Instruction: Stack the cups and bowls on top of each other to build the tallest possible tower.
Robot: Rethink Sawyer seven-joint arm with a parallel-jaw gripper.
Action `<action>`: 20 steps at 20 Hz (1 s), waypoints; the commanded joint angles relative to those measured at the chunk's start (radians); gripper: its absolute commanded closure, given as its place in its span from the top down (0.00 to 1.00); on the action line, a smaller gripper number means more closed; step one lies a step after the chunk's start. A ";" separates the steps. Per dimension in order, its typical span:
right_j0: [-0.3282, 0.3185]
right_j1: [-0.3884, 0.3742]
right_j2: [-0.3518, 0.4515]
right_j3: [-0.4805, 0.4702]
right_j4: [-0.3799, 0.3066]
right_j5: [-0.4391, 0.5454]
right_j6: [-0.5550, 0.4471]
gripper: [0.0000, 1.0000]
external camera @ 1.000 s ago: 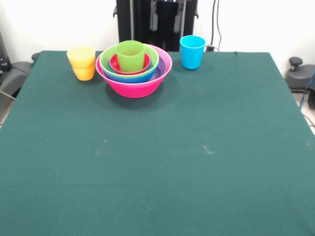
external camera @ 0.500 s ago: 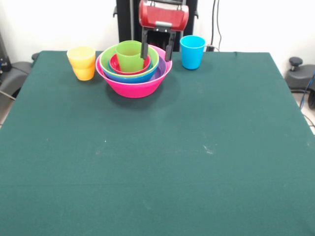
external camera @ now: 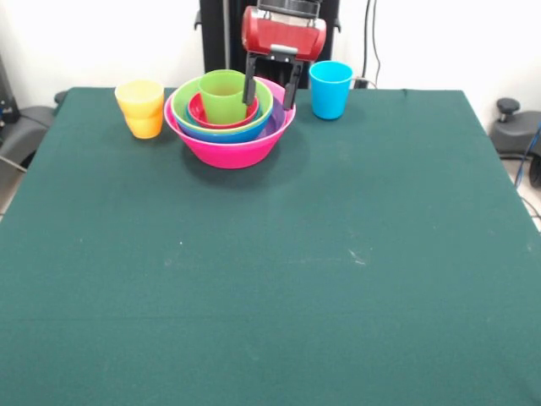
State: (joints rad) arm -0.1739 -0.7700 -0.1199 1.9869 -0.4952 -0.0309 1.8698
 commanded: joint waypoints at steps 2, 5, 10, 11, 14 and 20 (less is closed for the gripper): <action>0.016 -0.124 0.009 0.130 -0.048 0.026 0.086 1.00; 0.016 -0.161 0.015 0.174 -0.041 0.043 0.088 1.00; -0.153 -0.431 0.181 0.392 0.006 0.177 0.003 1.00; -0.175 -0.460 0.201 0.418 0.016 0.186 -0.010 1.00; -0.232 -0.526 0.237 0.513 0.011 0.165 -0.008 1.00; -0.245 -0.540 0.201 0.595 -0.052 0.103 0.031 1.00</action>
State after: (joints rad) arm -0.4104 -1.2562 -0.0265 2.3933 -0.4941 -0.0007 1.8698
